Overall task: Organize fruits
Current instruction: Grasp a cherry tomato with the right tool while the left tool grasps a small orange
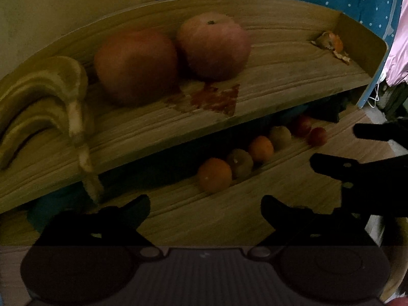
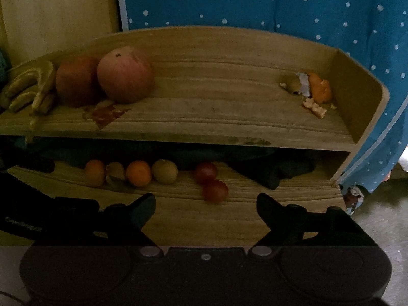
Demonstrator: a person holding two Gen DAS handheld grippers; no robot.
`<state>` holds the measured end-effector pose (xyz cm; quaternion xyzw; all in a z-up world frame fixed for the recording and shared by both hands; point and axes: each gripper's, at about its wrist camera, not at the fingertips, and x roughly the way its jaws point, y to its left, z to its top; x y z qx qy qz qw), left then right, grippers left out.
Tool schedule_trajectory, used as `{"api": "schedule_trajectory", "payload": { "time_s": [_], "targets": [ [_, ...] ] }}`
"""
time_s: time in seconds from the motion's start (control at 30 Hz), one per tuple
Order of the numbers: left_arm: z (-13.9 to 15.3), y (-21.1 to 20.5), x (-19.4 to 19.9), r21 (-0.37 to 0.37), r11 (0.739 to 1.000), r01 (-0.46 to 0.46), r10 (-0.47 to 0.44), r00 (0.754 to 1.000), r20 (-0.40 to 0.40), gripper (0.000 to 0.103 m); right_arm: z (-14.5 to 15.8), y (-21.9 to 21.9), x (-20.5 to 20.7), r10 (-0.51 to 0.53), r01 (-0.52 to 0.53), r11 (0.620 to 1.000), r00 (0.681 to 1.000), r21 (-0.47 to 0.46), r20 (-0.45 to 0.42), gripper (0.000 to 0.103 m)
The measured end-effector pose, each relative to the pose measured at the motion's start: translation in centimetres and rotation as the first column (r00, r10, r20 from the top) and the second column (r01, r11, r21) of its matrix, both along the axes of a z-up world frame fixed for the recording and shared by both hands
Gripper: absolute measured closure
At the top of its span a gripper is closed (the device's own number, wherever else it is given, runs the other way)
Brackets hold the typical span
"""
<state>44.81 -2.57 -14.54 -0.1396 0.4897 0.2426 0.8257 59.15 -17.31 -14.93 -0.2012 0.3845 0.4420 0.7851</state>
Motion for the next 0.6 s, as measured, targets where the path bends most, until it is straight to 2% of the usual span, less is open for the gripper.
{"api": "schedule_trajectory", "payload": {
  "time_s": [0.2,0.33,0.47,0.6],
  "targets": [
    [-0.2,0.2,0.6,-0.002,1.0,-0.004,0.004,1.0,0.005,0.025,-1.0,0.6,1.3,0.006,-0.006,1.0,1.0,-0.003,-0.029,0.028],
    [-0.4,0.3,1.2,0.0,1.0,-0.018,0.018,1.0,0.011,0.03,-1.4,0.9,1.9,0.008,-0.008,1.0,0.999,-0.002,-0.042,0.035],
    [-0.4,0.5,1.7,-0.001,1.0,-0.022,0.022,1.0,0.007,0.043,-1.8,1.1,2.5,0.009,-0.009,1.0,0.998,0.0,-0.057,0.041],
    [-0.6,0.7,2.0,-0.005,0.999,-0.034,0.034,0.999,0.009,0.048,-2.1,1.2,3.0,0.005,-0.005,1.0,0.997,0.002,-0.073,0.048]
  ]
}}
